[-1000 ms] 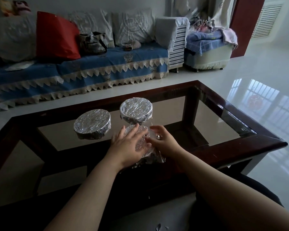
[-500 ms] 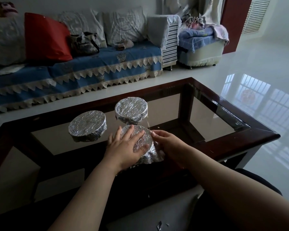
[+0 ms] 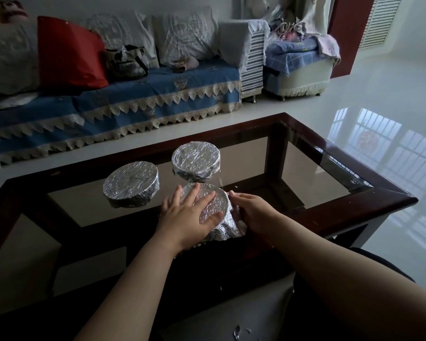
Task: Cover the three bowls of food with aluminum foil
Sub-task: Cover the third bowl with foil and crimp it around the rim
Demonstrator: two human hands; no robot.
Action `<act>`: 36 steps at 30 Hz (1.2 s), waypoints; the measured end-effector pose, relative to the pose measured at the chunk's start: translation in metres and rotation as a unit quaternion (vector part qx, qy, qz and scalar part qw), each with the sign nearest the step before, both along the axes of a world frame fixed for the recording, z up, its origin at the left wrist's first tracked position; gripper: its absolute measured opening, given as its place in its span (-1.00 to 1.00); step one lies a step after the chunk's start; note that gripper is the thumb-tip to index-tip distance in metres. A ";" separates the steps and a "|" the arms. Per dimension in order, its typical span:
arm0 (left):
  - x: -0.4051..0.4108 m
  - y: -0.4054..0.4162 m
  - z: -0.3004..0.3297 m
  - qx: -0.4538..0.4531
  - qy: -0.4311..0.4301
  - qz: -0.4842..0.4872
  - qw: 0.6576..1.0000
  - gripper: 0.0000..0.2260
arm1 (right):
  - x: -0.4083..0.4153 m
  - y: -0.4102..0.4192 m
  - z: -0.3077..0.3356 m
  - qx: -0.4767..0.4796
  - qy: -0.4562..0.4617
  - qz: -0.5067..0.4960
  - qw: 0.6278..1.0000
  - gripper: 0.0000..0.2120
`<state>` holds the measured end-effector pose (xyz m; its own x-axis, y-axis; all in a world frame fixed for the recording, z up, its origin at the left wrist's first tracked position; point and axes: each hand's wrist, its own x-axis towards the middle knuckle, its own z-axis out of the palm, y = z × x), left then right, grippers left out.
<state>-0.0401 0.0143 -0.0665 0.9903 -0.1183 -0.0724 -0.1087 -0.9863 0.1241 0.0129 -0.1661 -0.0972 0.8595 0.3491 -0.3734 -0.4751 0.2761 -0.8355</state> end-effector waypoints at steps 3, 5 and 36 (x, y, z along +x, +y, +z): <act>0.000 0.000 -0.001 0.000 -0.002 0.000 1.000 -0.33 | 0.001 0.002 0.000 -0.006 0.003 -0.010 1.000 -0.78; 0.000 0.000 -0.001 0.002 -0.003 0.002 1.000 -0.32 | 0.003 0.004 -0.001 -0.001 0.012 -0.013 1.000 -0.85; -0.001 -0.002 -0.001 0.008 -0.013 0.010 1.000 -0.35 | -0.002 0.025 -0.004 -0.198 -0.074 -0.119 0.970 -0.79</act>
